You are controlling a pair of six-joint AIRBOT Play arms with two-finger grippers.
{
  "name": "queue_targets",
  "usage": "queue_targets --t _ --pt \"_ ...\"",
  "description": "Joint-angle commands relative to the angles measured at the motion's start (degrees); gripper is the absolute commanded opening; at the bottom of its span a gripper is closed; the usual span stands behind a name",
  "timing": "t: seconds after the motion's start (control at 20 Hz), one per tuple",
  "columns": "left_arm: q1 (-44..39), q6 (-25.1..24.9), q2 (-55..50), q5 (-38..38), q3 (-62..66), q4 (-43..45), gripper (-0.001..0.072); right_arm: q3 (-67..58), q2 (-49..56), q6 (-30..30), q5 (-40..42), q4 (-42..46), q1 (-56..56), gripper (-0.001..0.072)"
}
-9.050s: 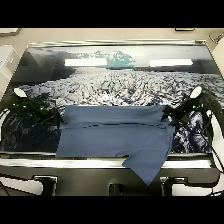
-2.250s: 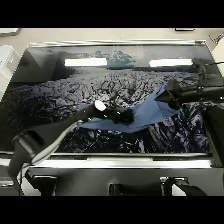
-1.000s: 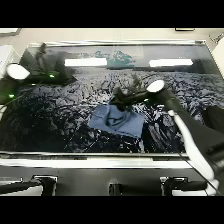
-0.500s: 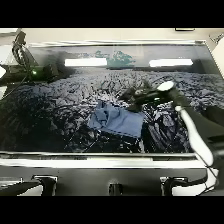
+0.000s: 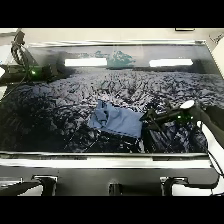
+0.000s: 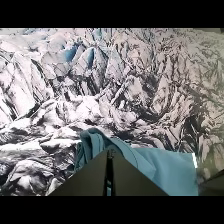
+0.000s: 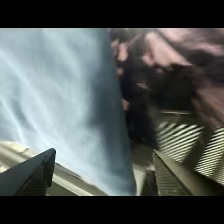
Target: Fold the clothes and pants, and hang the long-sleeved shirts on hangers.
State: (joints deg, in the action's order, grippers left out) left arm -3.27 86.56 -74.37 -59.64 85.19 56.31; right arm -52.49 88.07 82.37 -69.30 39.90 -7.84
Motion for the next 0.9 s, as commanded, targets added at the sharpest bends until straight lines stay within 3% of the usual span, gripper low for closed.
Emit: queue_targets --t 0.0,0.1,0.3,0.55,0.6,0.65,0.85 --pt "0.0 1.1 0.0 0.1 0.0 0.0 0.0019 5.7 2.3 -8.9 3.3 -8.6 -0.4 0.0671" --pt "0.0 1.1 0.0 0.1 0.0 0.0 0.0019 6.3 3.0 -12.3 2.2 -12.9 -0.4 0.0614" --pt "0.0 1.6 0.0 0.1 0.0 0.0 0.0019 6.3 3.0 -16.2 -0.9 -16.8 -0.4 0.0311" --pt "0.0 1.6 0.0 0.0 0.0 0.0 0.002 6.3 3.0 -16.0 3.5 -16.3 5.7 0.0295" --pt "0.0 1.6 0.0 0.0 0.0 0.0 0.002 6.3 3.0 -16.0 5.0 -16.3 7.4 0.019" --pt "0.0 1.6 0.0 0.0 0.0 0.0 0.0019 6.3 3.0 -15.2 6.1 -16.8 8.5 0.0033" --pt "0.0 1.5 0.0 0.1 0.0 0.1 0.002 0.0 0.6 -13.4 0.8 -17.4 4.8 0.0033"
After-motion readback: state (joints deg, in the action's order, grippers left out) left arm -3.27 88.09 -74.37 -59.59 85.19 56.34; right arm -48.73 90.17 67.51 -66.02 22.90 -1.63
